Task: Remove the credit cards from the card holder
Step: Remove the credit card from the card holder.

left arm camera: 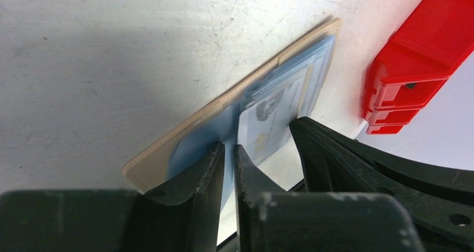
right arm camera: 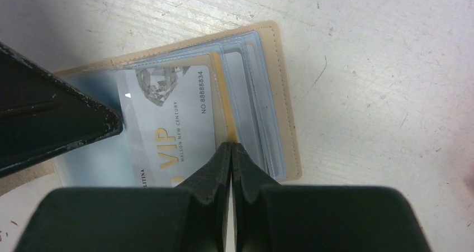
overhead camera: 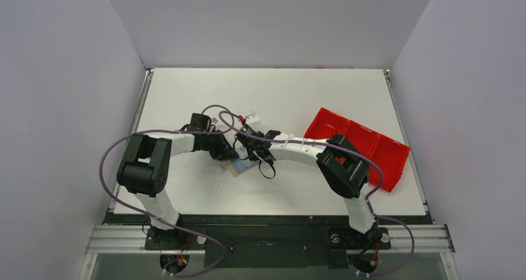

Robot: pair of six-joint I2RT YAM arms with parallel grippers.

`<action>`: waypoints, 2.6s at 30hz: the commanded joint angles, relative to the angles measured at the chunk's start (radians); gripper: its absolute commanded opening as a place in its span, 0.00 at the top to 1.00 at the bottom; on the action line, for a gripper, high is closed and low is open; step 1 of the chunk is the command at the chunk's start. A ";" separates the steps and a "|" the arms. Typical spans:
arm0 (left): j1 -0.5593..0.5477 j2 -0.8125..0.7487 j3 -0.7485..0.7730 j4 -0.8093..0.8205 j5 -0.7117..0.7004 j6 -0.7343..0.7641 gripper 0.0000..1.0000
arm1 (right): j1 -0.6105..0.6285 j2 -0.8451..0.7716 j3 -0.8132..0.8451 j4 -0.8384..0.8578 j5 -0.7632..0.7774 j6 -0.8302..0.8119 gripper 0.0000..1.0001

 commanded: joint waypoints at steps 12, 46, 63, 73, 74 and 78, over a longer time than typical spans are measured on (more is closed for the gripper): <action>-0.023 -0.023 -0.086 0.138 0.036 -0.021 0.83 | -0.014 0.096 -0.025 -0.098 -0.013 -0.001 1.00; 0.000 -0.043 -0.136 0.113 -0.036 -0.047 1.00 | -0.036 0.109 -0.040 -0.099 -0.016 0.008 1.00; 0.026 -0.097 -0.162 0.082 -0.068 -0.034 1.00 | -0.048 0.120 -0.051 -0.100 -0.015 0.015 1.00; 0.050 -0.120 -0.166 0.030 -0.110 -0.027 1.00 | -0.053 0.119 -0.054 -0.101 -0.014 0.013 1.00; 0.052 -0.125 -0.166 0.027 -0.113 -0.027 1.00 | -0.053 0.118 -0.054 -0.101 -0.014 0.013 1.00; 0.061 -0.148 -0.172 0.006 -0.126 -0.026 1.00 | -0.053 0.120 -0.053 -0.102 -0.014 0.014 1.00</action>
